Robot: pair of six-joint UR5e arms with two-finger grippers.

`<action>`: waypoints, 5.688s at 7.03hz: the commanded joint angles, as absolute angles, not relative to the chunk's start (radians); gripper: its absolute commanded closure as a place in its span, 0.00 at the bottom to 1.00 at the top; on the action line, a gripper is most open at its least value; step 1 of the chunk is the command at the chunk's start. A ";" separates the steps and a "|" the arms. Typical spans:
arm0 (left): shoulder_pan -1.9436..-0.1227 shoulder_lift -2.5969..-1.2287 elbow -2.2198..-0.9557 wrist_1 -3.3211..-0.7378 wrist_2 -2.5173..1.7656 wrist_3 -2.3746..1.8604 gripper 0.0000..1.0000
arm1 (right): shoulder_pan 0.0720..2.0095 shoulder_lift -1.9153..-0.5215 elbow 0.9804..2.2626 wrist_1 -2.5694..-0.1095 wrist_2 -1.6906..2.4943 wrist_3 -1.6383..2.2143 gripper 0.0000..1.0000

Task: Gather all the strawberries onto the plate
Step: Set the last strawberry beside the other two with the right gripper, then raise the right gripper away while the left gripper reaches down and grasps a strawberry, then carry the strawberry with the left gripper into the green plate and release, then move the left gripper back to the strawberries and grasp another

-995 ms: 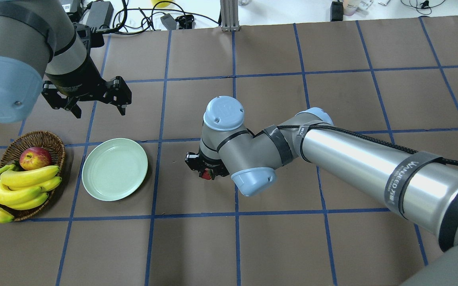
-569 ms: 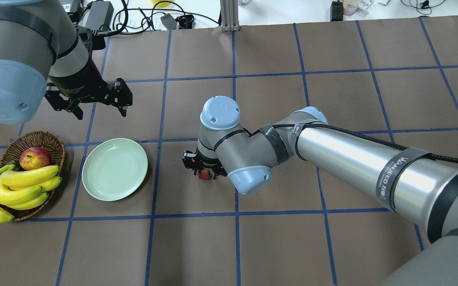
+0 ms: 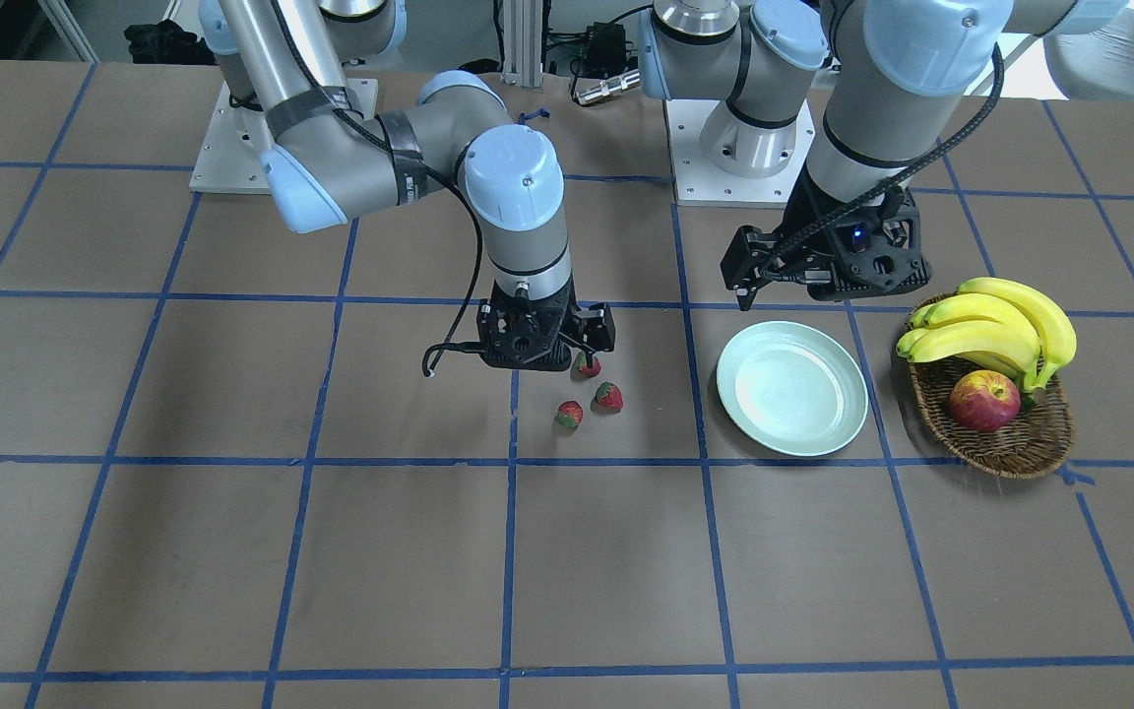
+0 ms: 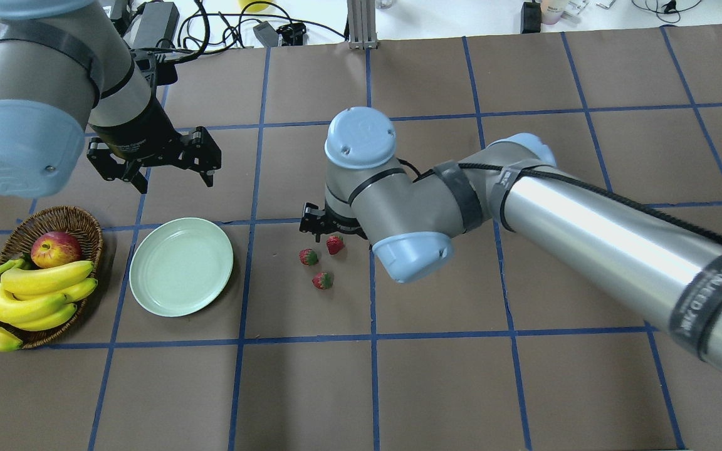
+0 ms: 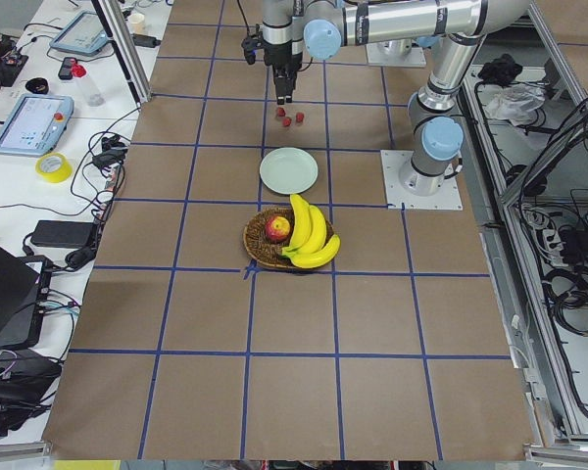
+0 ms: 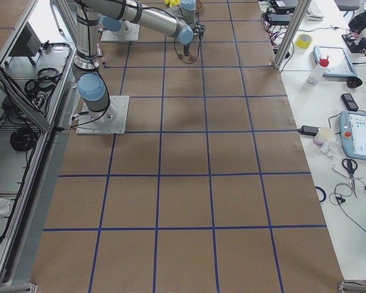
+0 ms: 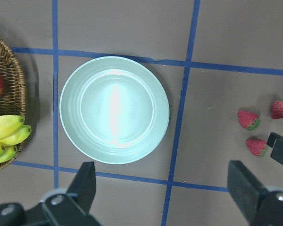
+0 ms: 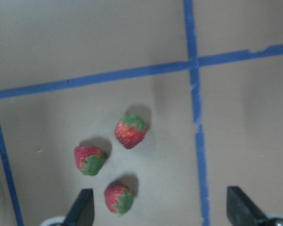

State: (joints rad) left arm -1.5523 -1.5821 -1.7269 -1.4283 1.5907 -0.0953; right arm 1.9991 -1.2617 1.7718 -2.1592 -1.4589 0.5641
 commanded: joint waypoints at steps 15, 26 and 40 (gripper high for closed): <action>-1.802 -1.936 -2.010 -0.672 1.382 -0.109 0.42 | 1.600 -1.520 1.434 -1.568 -1.536 0.035 0.00; -1.483 -1.833 -1.739 -1.124 1.626 0.202 1.00 | 1.603 -1.483 1.491 -1.701 -1.566 0.035 0.00; -1.641 -1.855 -1.907 -1.068 1.473 -0.531 0.00 | 1.605 -1.447 1.511 -1.692 -1.583 0.034 0.00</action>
